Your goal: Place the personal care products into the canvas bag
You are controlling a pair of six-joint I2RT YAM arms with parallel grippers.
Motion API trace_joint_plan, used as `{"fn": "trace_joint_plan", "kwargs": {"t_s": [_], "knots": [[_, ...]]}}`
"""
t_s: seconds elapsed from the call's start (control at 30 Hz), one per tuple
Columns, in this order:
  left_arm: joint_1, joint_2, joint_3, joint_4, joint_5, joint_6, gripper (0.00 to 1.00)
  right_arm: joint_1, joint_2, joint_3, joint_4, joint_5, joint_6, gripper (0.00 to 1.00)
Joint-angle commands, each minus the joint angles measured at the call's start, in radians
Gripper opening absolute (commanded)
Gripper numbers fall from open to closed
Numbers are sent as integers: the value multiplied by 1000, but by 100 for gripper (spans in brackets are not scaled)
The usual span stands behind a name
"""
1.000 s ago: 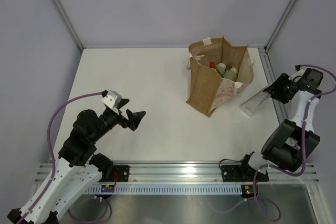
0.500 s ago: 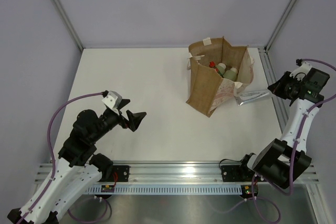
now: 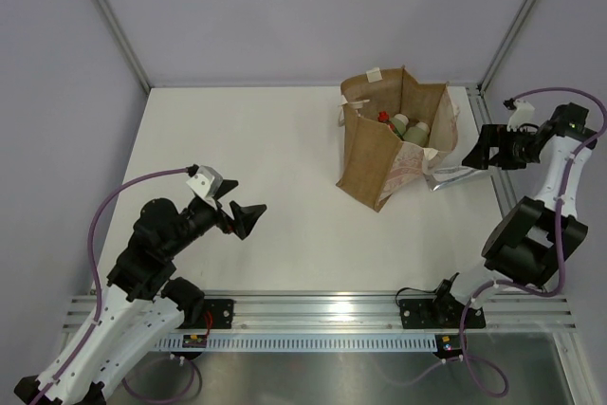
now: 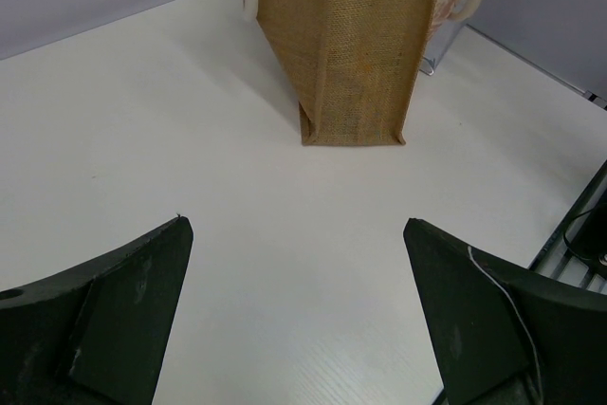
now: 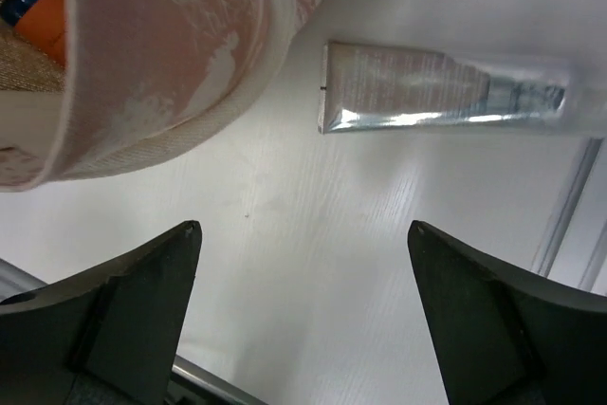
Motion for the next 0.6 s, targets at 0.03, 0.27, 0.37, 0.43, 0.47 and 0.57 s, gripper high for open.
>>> {"fn": "trace_joint_plan", "kwargs": {"t_s": [0.03, 0.27, 0.37, 0.43, 0.47, 0.57], "knots": [[3, 7, -5, 47, 20, 20, 99, 57, -60, 168, -36, 56, -6, 99], [3, 6, -3, 41, 11, 23, 99, 130, -166, 71, -26, 265, -684, 99], [3, 6, -3, 38, 9, 24, 99, 125, -169, 15, -81, 332, -1106, 99], [3, 4, -1, 36, 8, 26, 99, 121, -120, 33, -129, 352, -1286, 99], [3, 1, -1, 35, 6, 26, 99, 120, -93, 51, -149, 367, -1319, 99], [3, -4, 0, 32, 0, 30, 99, 122, 42, 160, -220, 386, -1389, 99]]}}
